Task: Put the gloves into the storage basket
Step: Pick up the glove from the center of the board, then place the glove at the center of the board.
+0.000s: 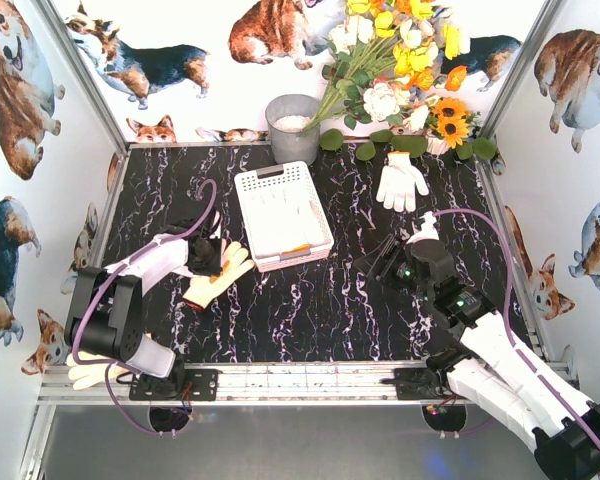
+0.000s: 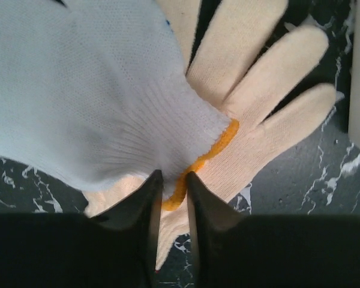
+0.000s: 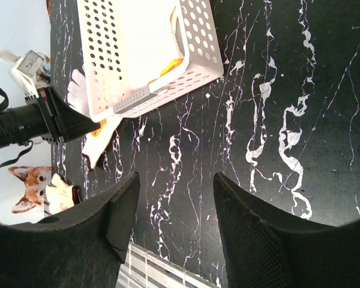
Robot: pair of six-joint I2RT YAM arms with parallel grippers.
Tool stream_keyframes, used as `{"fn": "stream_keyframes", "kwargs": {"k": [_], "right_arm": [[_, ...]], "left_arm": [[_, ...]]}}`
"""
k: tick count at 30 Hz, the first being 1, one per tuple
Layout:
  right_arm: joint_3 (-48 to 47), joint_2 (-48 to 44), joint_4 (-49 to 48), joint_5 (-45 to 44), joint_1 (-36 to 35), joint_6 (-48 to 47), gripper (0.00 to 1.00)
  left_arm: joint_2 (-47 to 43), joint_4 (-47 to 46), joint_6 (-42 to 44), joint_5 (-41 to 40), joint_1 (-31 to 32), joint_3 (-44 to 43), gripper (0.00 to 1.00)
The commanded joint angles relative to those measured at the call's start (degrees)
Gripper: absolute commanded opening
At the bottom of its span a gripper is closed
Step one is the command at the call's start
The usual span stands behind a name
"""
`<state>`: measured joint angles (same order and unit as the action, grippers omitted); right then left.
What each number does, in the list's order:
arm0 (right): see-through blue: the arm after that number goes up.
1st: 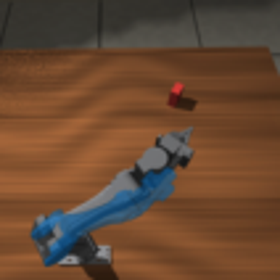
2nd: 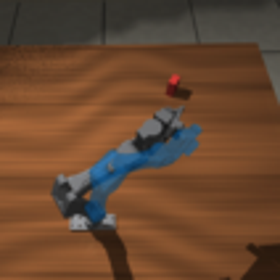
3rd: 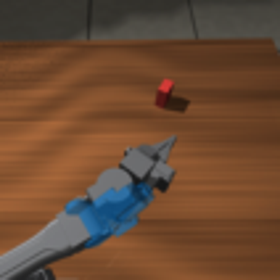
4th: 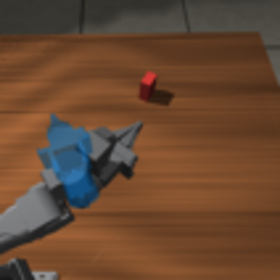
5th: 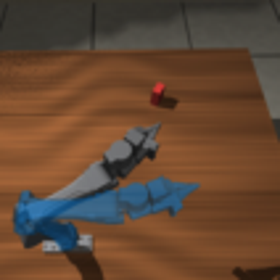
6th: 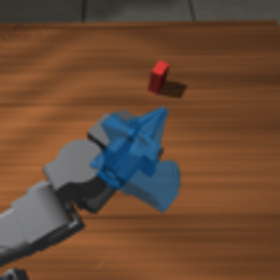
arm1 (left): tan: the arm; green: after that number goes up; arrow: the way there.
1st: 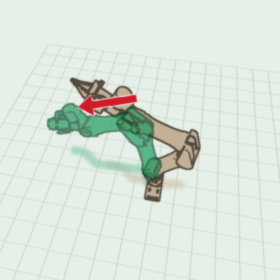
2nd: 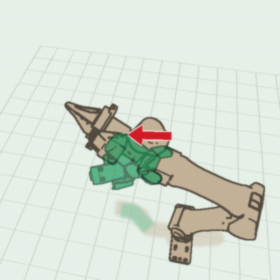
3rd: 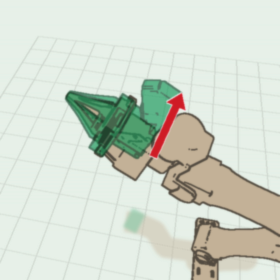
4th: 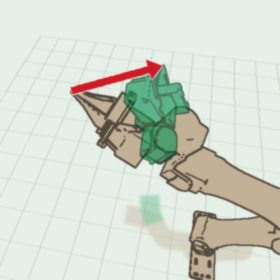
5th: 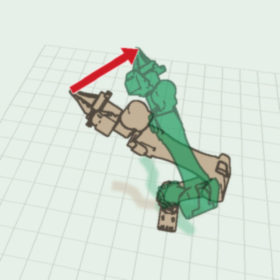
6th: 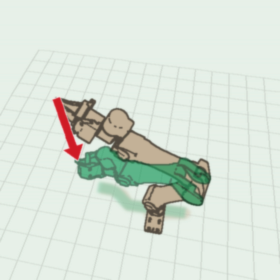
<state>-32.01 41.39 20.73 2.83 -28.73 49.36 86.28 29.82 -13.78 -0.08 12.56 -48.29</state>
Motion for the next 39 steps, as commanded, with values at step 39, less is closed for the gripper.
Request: {"fn": "stream_keyframes", "kwargs": {"k": [39], "right_arm": [[-2.8, 2.4, -5.8, 5.5, 0.2, -2.1, 0.59]], "left_arm": [[-12.9, 24.8, 3.8, 33.0, 27.8, -27.3, 0.0]]}}
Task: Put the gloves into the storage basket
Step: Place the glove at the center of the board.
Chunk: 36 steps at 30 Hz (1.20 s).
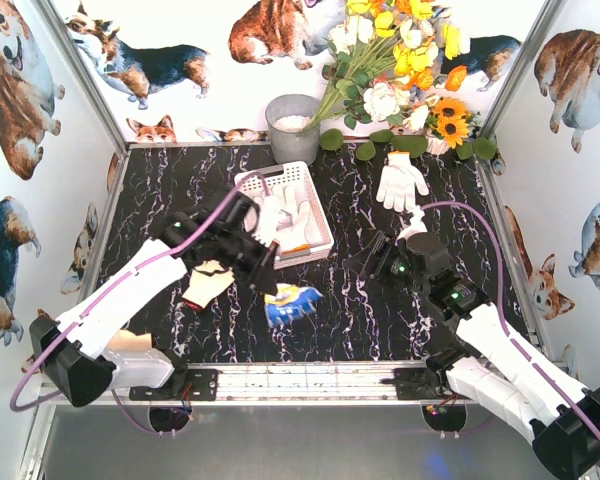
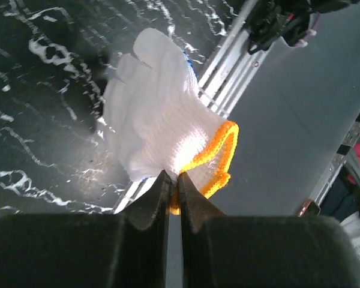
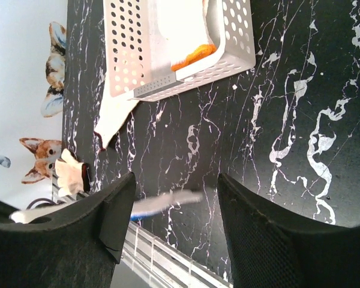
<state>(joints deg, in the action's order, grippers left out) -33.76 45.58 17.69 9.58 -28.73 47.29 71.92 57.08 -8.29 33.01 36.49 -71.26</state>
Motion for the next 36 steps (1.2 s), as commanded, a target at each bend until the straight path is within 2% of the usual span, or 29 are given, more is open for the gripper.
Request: {"fn": "stream_keyframes", "kwargs": {"k": [1, 4, 11, 14, 17, 18, 20, 22, 24, 26, 28, 31, 33, 36], "right_arm": [[-1.0, -2.2, -2.4, -1.8, 0.1, 0.0, 0.59], [-1.0, -3.0, -1.2, -3.5, 0.2, -0.2, 0.59], [-2.0, -3.3, 0.7, -5.3, 0.2, -0.3, 0.59], [-2.1, -4.0, 2.2, -6.2, 0.3, -0.2, 0.59], [-1.4, -4.8, 3.5, -7.6, 0.3, -0.1, 0.6], [-1.1, -5.0, 3.8, -7.9, 0.3, 0.0, 0.61], [-0.8, -4.8, 4.5, -7.9, 0.2, 0.0, 0.63], [-0.7, -4.2, 5.3, -7.1, 0.3, -0.2, 0.63], [-0.8, -3.5, 6.4, -6.1, 0.3, -0.3, 0.63], [-0.5, -2.8, 7.0, -4.7, 0.2, 0.1, 0.63], [0.2, -2.0, 6.3, -2.8, 0.2, 1.1, 0.63], [2.0, -0.3, 4.2, 0.7, 0.2, 3.3, 0.62], [3.1, 1.5, 3.6, 2.9, 0.0, 4.9, 0.59], [3.3, 4.1, 8.3, 3.3, -0.3, 6.6, 0.53]], "left_arm": [[1.9, -2.5, -1.4, -2.6, 4.6, -5.8, 0.0], [3.5, -4.2, 0.7, -9.6, 6.7, -9.4, 0.0], [10.9, -7.2, 9.1, -14.1, 11.7, -18.6, 0.0], [13.5, -5.6, 10.7, -12.8, 14.6, -16.4, 0.0], [14.7, -5.9, 10.0, -10.8, 18.0, -8.4, 0.0], [14.8, -6.7, 9.1, -9.1, 18.6, -4.7, 0.11], [14.0, -11.0, 6.7, -5.9, 19.0, 2.6, 0.42], [11.5, -16.0, 3.8, -5.2, 18.9, 8.1, 0.58], [8.3, -19.7, 1.0, -9.2, 18.7, 10.0, 0.7], [5.6, -22.4, -3.4, -15.9, 17.7, 10.0, 0.76], [3.4, -26.2, -9.1, -20.2, 15.2, 11.3, 0.77], [1.6, -34.8, -20.5, -19.8, 9.7, 16.9, 0.72], [1.1, -40.7, -26.3, -19.6, 8.7, 20.9, 0.69], [2.8, -45.4, -31.8, -18.5, 8.7, 23.8, 0.68]]}}
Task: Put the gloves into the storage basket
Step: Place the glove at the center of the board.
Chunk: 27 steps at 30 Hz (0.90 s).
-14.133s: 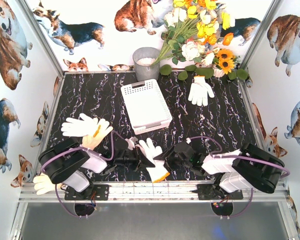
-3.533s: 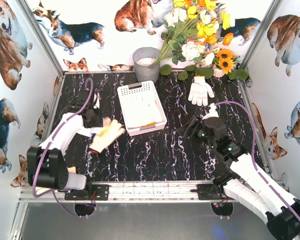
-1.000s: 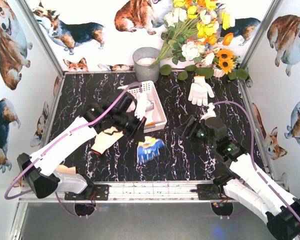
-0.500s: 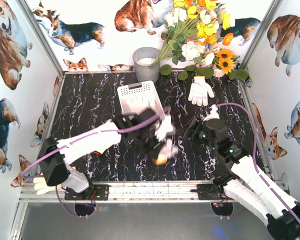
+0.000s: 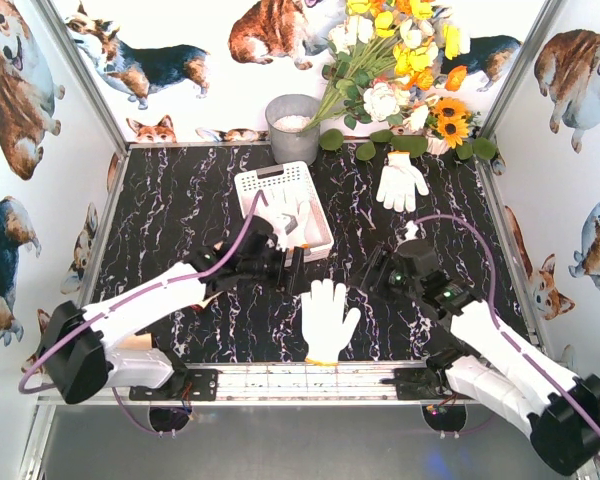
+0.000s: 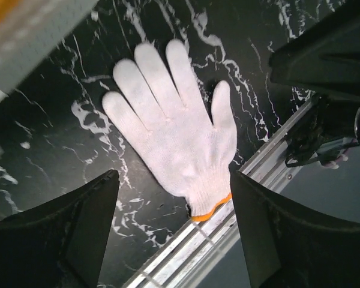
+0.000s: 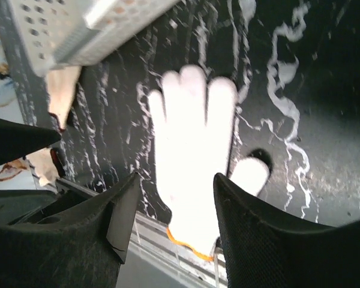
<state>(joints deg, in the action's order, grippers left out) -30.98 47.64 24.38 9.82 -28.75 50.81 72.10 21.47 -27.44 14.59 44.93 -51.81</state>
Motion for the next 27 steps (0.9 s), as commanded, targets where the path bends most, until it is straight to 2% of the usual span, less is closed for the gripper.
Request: {"fn": "stream_keyframes", "kwargs": {"k": [1, 5, 10, 14, 19, 24, 27], "right_arm": [[0.6, 2.6, 3.5, 2.3, -0.7, 3.4, 0.52], [1.6, 4.5, 9.4, 0.5, -1.6, 4.7, 0.48], [3.9, 5.7, 9.0, 1.6, -4.5, 7.0, 0.48], [6.3, 6.9, 5.9, 2.5, -6.4, 10.2, 0.48], [8.4, 7.1, 3.4, 1.7, -7.6, 12.8, 0.47], [10.7, 10.3, -4.6, 4.0, -7.6, 14.8, 0.45], [11.4, 13.8, -9.2, 5.4, -7.7, 15.9, 0.38]], "left_arm": [[3.4, -10.9, -14.4, 1.0, 0.3, 5.2, 0.68], [4.8, -16.8, -20.7, 3.8, 0.4, 10.6, 0.62], [5.8, -19.4, -25.0, 4.8, 1.7, 15.2, 0.6], [7.7, -23.1, -27.5, 6.7, 3.3, 17.5, 0.59], [10.9, -24.7, -28.0, 6.6, 3.6, 18.1, 0.5], [15.6, -30.1, -29.6, 10.1, 3.6, 19.2, 0.49], [18.4, -32.5, -30.0, 12.3, 3.6, 18.9, 0.39]]}}
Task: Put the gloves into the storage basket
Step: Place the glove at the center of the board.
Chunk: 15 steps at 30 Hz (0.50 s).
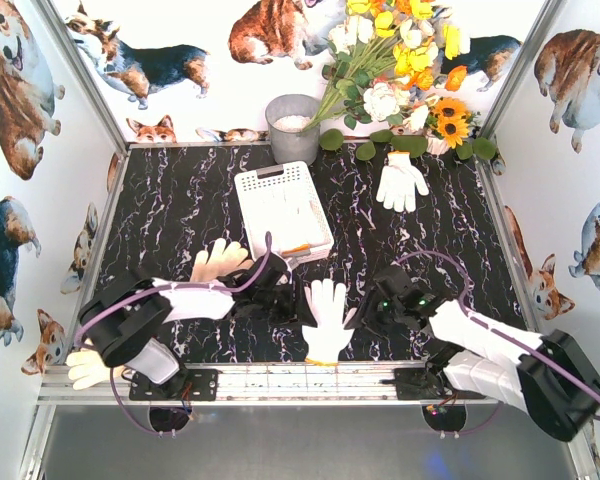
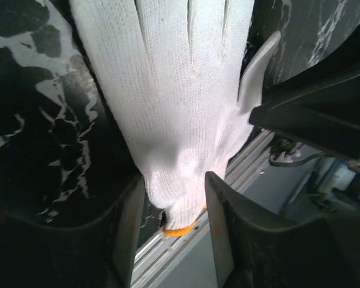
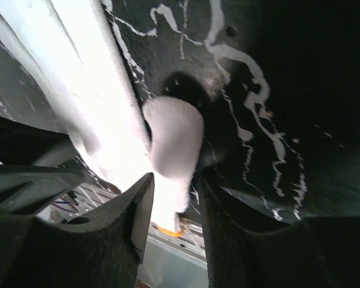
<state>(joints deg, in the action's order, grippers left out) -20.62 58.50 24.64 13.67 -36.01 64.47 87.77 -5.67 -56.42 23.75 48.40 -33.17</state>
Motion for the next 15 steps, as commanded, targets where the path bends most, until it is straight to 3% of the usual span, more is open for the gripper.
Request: {"fn": "stream_keyframes", "kwargs": {"k": [1, 5, 11, 15], "right_arm": [[0.9, 3.6, -10.2, 1.6, -0.5, 2.3, 0.34], [0.3, 4.1, -11.0, -1.0, -0.5, 2.0, 0.21], [-0.5, 4.8, -13.3, -4.9, -0.5, 1.6, 0.01], [-2.4, 7.5, -13.4, -7.1, -0.5, 0.0, 0.0]], "left_arm": [[3.1, -5.6, -1.0, 3.3, 0.1, 0.2, 0.33], [2.4, -2.5, 0.5, 0.6, -0.8, -0.7, 0.18], [1.5, 5.8, 7.4, -6.1, -3.3, -4.7, 0.03], [2.2, 5.9, 7.9, -6.6, -3.8, -5.1, 0.0]]}}
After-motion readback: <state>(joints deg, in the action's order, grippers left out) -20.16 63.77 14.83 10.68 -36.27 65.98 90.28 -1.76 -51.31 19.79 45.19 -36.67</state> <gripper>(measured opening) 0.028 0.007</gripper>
